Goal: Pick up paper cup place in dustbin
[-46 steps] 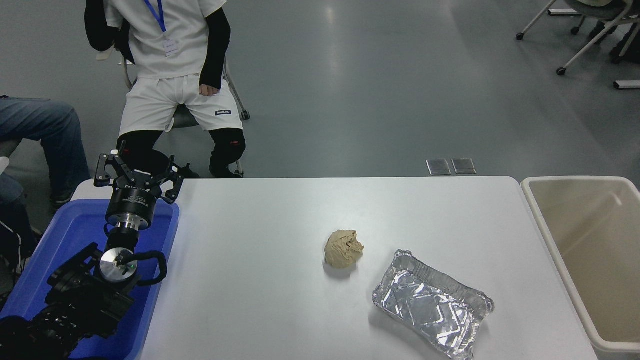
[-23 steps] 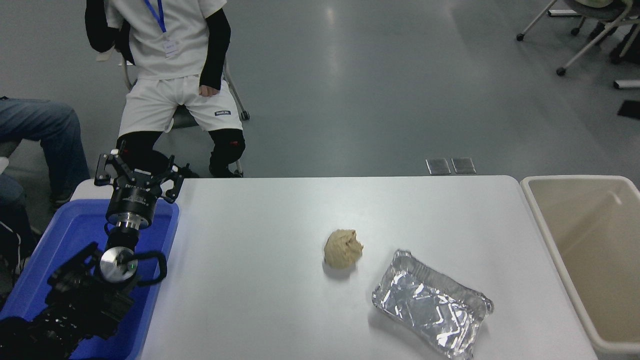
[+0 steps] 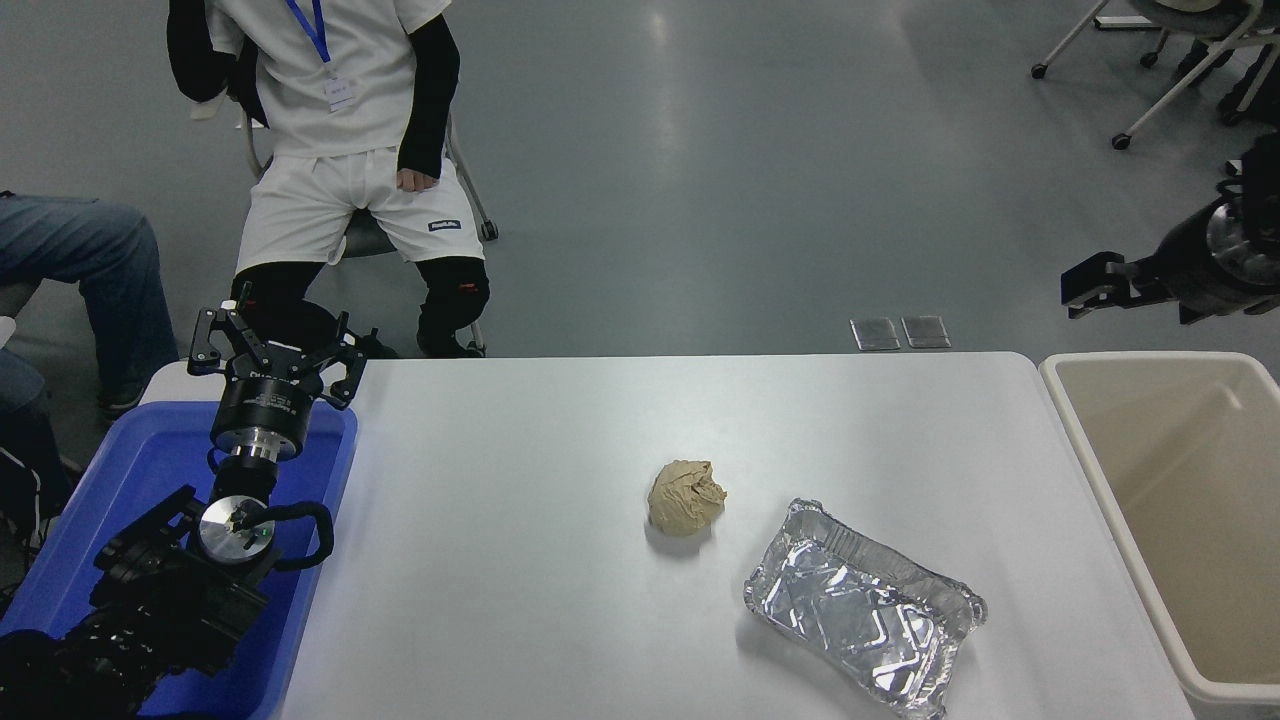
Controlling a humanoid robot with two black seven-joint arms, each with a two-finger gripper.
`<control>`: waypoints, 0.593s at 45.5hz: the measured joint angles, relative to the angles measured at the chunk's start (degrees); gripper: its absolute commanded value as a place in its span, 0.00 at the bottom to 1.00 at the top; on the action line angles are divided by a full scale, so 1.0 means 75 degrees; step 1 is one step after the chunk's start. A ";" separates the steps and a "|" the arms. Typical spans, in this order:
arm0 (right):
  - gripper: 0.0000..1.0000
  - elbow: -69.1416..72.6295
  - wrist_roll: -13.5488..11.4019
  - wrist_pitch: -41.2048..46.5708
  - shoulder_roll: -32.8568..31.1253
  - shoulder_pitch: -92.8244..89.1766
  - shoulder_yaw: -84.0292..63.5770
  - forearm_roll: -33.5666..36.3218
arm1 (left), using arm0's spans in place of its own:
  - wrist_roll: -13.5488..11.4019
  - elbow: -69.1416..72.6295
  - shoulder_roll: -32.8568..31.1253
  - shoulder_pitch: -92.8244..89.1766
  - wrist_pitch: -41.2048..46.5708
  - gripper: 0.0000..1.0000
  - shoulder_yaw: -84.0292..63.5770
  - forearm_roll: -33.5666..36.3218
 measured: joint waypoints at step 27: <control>1.00 0.0268 -0.0007 0.1186 0.0657 0.0705 0.0688 -0.0095 | -0.0010 0.0002 0.0001 0.0000 0.0007 0.99 0.0000 -0.0016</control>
